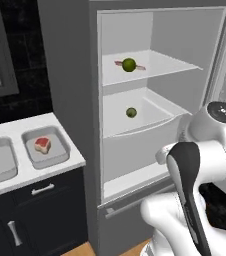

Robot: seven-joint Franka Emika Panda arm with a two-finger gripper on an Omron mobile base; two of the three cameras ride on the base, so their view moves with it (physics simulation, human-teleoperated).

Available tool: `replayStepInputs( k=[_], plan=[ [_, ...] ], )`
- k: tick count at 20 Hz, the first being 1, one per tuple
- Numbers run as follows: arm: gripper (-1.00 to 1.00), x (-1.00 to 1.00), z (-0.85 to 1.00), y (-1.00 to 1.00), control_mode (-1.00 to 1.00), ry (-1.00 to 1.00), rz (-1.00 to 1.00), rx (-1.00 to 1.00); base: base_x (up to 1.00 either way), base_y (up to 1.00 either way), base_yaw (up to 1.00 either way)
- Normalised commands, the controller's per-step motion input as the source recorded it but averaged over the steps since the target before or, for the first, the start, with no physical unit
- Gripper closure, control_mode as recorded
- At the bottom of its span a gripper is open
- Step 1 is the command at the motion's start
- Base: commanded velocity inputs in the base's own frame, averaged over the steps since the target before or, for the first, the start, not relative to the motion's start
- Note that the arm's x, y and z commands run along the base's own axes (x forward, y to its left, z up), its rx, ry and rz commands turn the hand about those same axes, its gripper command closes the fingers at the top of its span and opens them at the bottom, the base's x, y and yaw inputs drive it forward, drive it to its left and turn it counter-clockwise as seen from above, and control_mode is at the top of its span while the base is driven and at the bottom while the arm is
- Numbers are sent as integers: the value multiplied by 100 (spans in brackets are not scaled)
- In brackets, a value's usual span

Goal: Place one lime and one steak in each tupperware on the nearby counter, to pack two identical lunches.

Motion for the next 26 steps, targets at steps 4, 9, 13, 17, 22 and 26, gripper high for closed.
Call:
replayStepInputs(
  k=[4, 9, 13, 17, 22, 26],
  plan=[
    [-100, 0, 0, 0, 100, 0, 0, 0, 16, -25, 13],
    [-100, 0, 0, 0, 100, 0, 0, 0, 35, -4, 23],
    [-100, 0, 0, 0, 100, 0, 0, 0, 45, -56, 27],
    [-100, 0, 0, 0, 100, 0, 0, 0, 43, -59, 27],
    [-100, 0, 0, 0, 100, 0, 0, 0, 41, -3, 12],
    [-100, 0, 0, 0, 100, 0, 0, 0, 13, 1, 6]
  ],
)
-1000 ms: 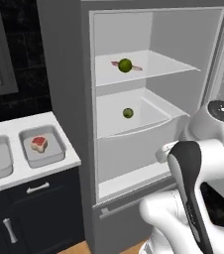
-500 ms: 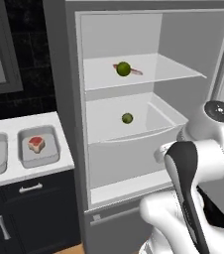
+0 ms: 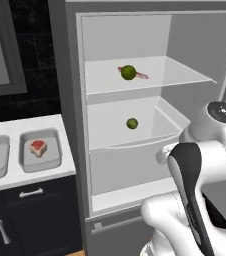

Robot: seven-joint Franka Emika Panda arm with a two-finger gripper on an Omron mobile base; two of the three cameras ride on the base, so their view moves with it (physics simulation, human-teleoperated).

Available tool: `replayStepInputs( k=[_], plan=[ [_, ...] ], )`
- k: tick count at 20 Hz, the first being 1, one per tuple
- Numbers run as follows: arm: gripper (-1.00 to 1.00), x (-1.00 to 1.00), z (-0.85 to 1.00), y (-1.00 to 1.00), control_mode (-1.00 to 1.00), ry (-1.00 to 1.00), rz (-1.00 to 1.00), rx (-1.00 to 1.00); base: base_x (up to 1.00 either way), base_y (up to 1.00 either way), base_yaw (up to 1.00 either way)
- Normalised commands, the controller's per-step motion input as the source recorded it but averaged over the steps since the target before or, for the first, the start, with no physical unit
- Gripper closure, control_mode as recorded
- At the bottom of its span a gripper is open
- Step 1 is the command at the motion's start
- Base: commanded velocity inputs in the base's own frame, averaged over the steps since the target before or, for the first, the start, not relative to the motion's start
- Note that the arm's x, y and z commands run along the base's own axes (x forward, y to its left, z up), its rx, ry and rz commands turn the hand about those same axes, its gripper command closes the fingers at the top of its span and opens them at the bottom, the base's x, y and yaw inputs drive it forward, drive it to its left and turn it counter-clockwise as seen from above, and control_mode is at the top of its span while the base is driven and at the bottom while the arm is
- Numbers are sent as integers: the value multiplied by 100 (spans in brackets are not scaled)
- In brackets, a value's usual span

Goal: Place one lime and one steak in each tupperware on the nearby counter, to pack two identical lunches.

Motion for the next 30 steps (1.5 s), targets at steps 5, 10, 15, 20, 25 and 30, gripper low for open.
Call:
replayStepInputs(
  k=[5, 10, 15, 20, 25, 30],
  plan=[
    [-100, 0, 0, 0, 100, 0, 0, 0, 0, 0, 4],
    [-100, 13, -11, -1, -100, 0, 4, 0, 8, 0, 3],
    [-100, 47, -27, -5, -100, -10, 8, 3, 0, 0, 0],
    [-100, 40, -7, 0, -100, -7, 1, 1, 0, 0, 0],
    [-100, 22, -5, 0, -100, -4, 0, 1, 0, 0, 0],
    [-100, 0, -5, 0, -100, -3, 0, 1, 0, 0, 0]
  ],
)
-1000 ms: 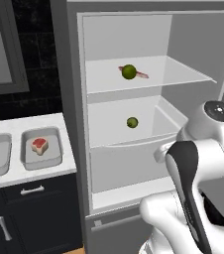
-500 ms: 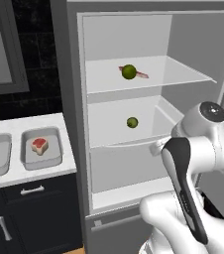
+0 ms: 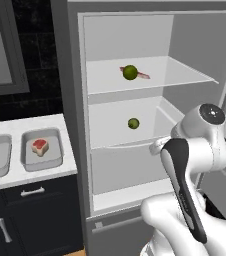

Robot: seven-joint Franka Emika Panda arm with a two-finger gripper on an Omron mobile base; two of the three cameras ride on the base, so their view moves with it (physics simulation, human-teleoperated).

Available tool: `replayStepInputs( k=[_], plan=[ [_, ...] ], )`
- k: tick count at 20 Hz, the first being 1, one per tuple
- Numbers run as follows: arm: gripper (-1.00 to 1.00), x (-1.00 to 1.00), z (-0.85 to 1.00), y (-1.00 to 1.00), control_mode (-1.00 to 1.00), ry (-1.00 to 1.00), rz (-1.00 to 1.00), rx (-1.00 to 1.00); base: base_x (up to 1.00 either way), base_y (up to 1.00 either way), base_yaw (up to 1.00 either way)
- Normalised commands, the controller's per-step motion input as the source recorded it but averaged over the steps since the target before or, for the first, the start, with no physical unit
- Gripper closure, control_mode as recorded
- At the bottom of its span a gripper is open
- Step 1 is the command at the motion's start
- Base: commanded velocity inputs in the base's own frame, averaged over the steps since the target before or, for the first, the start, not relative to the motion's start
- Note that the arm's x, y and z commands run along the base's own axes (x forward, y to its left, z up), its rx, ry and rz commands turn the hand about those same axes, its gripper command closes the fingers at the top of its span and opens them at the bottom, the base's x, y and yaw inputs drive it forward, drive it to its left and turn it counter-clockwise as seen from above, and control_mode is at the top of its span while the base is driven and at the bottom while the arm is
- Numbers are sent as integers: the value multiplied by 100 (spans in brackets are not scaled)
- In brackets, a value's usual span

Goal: Place one lime and one steak in each tupperware on the nearby counter, to pack two identical lunches.

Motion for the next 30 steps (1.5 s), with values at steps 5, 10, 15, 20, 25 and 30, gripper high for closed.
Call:
replayStepInputs(
  k=[5, 10, 15, 20, 25, 30],
  plan=[
    [-100, 14, 0, 0, -100, 0, 0, 3, 0, 0, 0],
    [-100, 37, -10, 7, -100, -1, 0, 6, 0, 0, 0],
    [-100, 42, -22, 0, -100, -3, 0, 3, 0, 0, 0],
    [-100, 46, -21, 0, -100, -2, 0, 1, 0, 0, 0],
    [-100, 48, 0, 0, -100, 0, 0, 8, 0, 0, 0],
    [-100, 42, -12, 0, -100, 0, 0, 5, 0, 0, 0]
  ],
)
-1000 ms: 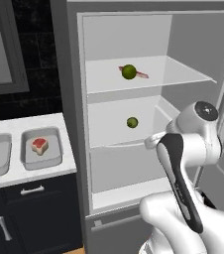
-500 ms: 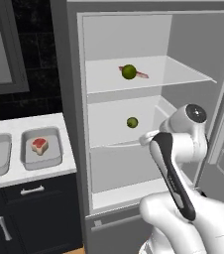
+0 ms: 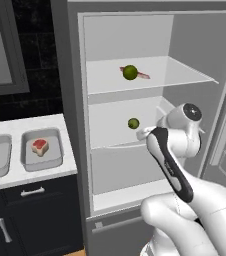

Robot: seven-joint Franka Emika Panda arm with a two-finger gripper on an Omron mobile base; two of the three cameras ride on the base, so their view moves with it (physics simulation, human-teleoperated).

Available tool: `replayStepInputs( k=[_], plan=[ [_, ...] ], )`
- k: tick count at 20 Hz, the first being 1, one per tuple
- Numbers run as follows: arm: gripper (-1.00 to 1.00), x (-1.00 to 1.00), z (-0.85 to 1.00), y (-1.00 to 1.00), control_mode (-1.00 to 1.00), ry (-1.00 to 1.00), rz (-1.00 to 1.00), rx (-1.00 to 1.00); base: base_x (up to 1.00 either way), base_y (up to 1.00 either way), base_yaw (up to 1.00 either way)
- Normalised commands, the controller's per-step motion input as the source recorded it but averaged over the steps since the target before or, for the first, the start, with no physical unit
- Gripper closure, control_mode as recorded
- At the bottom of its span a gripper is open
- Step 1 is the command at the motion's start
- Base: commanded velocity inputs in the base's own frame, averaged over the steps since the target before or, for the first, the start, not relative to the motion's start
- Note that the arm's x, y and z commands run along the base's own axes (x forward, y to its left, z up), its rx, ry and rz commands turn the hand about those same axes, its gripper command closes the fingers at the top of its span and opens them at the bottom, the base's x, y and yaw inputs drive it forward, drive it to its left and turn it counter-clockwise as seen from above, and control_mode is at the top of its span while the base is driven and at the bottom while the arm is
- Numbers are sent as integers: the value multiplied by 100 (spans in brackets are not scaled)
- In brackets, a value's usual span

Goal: Place one lime and one steak in each tupperware on the nearby counter, to pack two identical lunches.

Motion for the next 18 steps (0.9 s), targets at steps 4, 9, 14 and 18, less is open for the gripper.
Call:
replayStepInputs(
  k=[4, 9, 14, 18],
  plan=[
    [-100, 36, -22, 0, -100, 0, 0, 1, 0, 0, 0],
    [-100, 40, -15, 0, -100, 0, 0, 0, 0, 0, 0],
    [-100, 34, -11, 0, -100, 1, 0, 0, 0, 0, 0],
    [-100, 36, -14, 0, -100, 0, 0, 0, 0, 0, 0]
  ],
)
